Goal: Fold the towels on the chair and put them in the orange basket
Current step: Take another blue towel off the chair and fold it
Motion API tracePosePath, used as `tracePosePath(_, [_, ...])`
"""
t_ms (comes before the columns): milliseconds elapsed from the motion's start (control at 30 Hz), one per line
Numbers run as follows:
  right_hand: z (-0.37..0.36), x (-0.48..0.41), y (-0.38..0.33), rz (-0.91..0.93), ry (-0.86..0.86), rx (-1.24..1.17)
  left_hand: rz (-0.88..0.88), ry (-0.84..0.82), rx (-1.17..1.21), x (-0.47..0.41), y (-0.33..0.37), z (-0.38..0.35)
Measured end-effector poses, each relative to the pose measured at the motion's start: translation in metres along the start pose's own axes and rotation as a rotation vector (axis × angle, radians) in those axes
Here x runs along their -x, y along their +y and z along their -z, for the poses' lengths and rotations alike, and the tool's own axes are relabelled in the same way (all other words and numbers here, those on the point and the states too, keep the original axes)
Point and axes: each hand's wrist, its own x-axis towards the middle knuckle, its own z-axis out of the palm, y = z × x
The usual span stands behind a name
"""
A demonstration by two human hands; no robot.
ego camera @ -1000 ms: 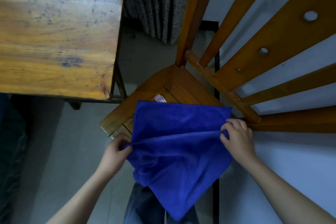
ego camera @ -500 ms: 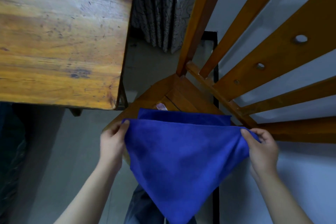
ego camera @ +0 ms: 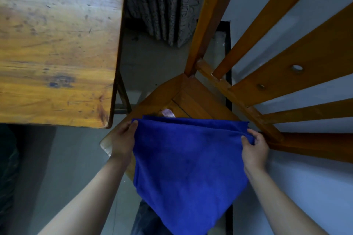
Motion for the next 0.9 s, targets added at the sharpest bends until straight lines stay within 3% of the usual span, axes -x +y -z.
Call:
tracePosePath(267, [-0.029, -0.03, -0.002, 0.053, 0.216, 0.159, -0.121, 0.01, -0.269, -0.04, -0.004, -0.02])
tracePosePath(367, [-0.034, -0.038, 0.006, 0.163, 0.214, 0.363, -0.223, 0.004, -0.542, -0.049, -0.01, -0.021])
tracePosePath(500, [-0.035, -0.037, 0.0, 0.208, 0.095, 0.761, -0.425, -0.062, -0.979, -0.052, -0.013, -0.019])
tracePosePath(633, [-0.029, -0.038, -0.002, 0.55, -0.148, 1.153, -0.646, -0.296, -1.471, -0.049, -0.009, -0.017])
tracePosePath(700, [-0.026, -0.038, -0.004, 0.621, -0.252, 1.272, -0.62, -0.34, -1.597, -0.048, -0.005, -0.017])
tracePosePath(767, [-0.022, -0.034, -0.008, 0.633, -0.235, 1.349, -0.519, -0.339, -1.569, -0.044, -0.003, -0.014])
tracePosePath(900, [-0.009, -0.024, -0.013, 0.658, -0.212, 1.375, -0.391, -0.335, -1.09, -0.027, -0.002, 0.002])
